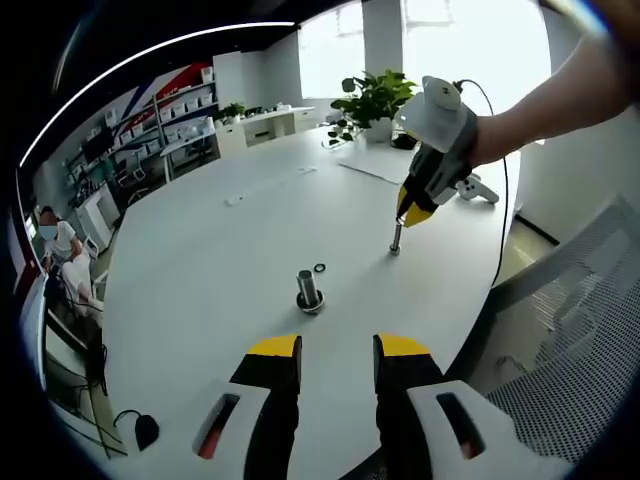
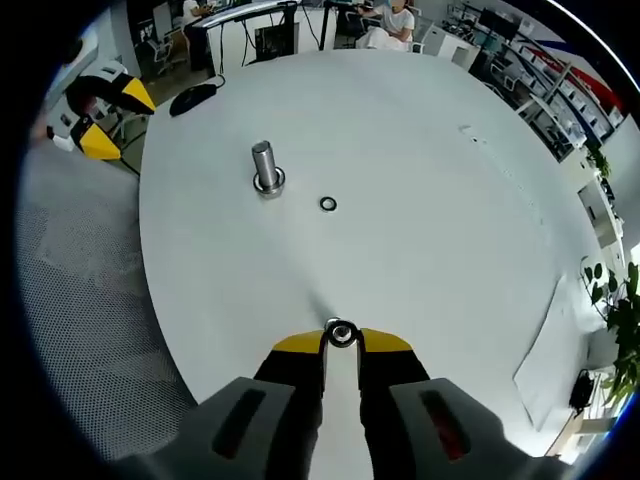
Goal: Place the washer onto the threaded stud by aligning its center hole with the stud, sliding it down to the base, and recovering from edge contact or off-axis alignment until the washer reaches the visible bottom stop.
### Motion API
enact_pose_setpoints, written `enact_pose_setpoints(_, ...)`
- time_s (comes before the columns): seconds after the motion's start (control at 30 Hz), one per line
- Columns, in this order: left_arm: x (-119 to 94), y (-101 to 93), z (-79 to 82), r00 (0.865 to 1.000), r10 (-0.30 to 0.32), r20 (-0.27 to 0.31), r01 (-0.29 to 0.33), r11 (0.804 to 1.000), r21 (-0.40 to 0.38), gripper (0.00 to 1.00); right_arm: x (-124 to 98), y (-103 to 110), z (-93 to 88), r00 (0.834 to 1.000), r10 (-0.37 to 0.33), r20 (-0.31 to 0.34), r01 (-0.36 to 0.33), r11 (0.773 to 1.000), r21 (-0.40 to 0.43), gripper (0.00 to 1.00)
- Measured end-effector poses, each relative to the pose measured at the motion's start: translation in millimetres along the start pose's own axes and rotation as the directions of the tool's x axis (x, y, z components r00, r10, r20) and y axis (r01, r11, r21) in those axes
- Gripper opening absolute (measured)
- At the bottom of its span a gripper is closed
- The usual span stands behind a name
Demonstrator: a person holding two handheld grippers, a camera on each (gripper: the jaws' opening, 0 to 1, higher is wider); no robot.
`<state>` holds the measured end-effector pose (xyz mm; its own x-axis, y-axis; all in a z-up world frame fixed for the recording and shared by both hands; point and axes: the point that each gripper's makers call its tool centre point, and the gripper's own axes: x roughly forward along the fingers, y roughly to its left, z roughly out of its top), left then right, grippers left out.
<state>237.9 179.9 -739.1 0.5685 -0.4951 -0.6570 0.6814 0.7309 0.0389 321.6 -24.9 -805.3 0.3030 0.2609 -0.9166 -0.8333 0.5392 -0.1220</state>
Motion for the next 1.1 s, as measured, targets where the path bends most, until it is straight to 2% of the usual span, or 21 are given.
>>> enact_pose_setpoints(0.43,1.0,-2.1,-0.3,1.0,-0.009,-0.003,0.009,1.0,0.003,0.27,11.1,0.5,-2.1,1.0,0.01,-0.027,-0.011,1.0,-0.022,0.13)
enact_pose_setpoints(0.93,1.9,-3.9,-3.1,1.0,-0.02,-0.014,0.02,1.0,0.002,0.27,42.6,0.4,-17.6,0.995,0.048,-0.089,-0.05,0.999,-0.02,0.14)
enact_pose_setpoints(1.1,2.6,-2.9,-4.5,1.0,-0.019,-0.018,0.019,1.0,-0.005,0.27,45.5,-0.1,-19.2,0.994,0.055,-0.099,-0.058,0.998,-0.028,0.14)
